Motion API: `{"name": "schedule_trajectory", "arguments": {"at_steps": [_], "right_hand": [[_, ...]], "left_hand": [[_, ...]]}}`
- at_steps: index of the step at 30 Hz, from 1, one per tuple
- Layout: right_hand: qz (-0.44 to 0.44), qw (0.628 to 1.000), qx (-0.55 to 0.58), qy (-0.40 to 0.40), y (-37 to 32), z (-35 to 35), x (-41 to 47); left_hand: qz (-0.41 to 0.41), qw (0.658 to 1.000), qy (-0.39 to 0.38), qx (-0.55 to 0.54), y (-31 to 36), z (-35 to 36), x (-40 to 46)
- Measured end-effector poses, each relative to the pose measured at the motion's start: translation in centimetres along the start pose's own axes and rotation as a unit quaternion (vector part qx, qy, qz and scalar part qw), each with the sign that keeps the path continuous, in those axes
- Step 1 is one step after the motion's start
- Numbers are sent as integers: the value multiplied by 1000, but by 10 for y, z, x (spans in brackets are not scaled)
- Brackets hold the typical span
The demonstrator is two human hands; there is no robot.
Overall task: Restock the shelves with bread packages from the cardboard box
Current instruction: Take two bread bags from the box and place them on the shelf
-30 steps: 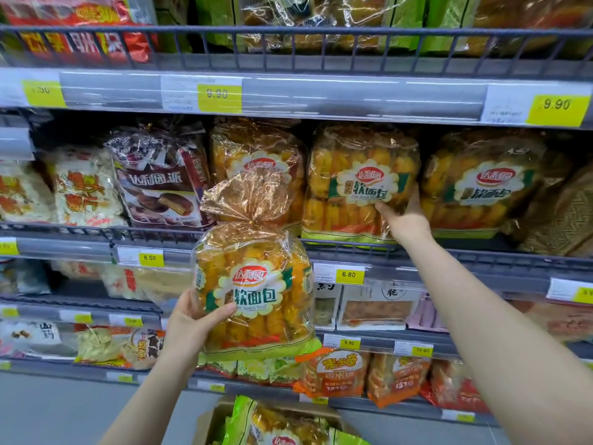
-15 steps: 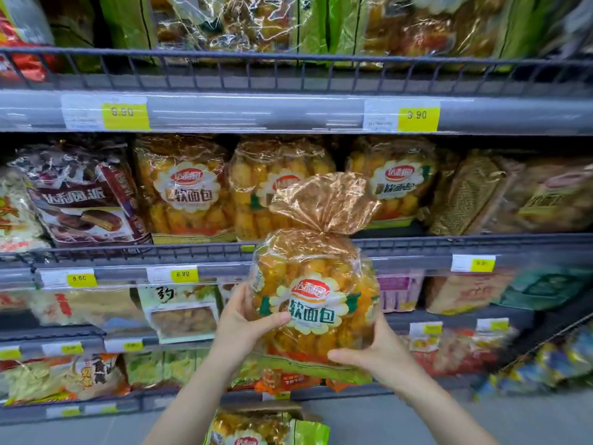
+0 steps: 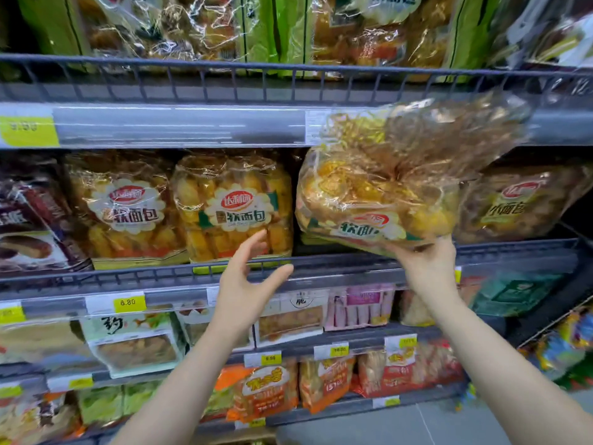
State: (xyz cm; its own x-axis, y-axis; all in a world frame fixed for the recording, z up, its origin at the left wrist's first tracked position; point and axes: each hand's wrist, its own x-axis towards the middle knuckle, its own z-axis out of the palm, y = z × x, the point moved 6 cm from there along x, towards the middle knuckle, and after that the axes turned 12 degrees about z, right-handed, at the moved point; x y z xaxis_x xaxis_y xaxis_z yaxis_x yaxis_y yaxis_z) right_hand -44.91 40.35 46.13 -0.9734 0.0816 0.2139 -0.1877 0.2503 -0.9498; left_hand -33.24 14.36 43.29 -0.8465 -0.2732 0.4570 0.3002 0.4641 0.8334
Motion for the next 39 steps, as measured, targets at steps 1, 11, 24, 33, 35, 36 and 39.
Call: {"name": "schedule_trajectory", "arguments": {"at_steps": [1, 11, 24, 33, 35, 36, 39], "right_hand": [[-6, 1000, -14, 8, 1, 4, 9], [94, 993, -39, -60, 28, 31, 64], [110, 968, -211, -81, 45, 38, 72], [126, 986, -105, -36, 46, 44, 63], [57, 991, -96, 70, 35, 31, 36], [18, 989, -101, 105, 31, 29, 21], [-29, 991, -106, 73, 31, 46, -4]], "left_hand": [[6, 1000, -1, 27, -7, -1, -1], [122, 861, -137, 475, -71, 8, -5], [118, 852, -114, 498, -76, 23, -9], [83, 862, -127, 483, -73, 26, -8], [96, 877, -132, 452, -61, 33, -5], [113, 887, -136, 426, -51, 39, -2], [145, 932, -142, 299, -22, 65, 13]]}}
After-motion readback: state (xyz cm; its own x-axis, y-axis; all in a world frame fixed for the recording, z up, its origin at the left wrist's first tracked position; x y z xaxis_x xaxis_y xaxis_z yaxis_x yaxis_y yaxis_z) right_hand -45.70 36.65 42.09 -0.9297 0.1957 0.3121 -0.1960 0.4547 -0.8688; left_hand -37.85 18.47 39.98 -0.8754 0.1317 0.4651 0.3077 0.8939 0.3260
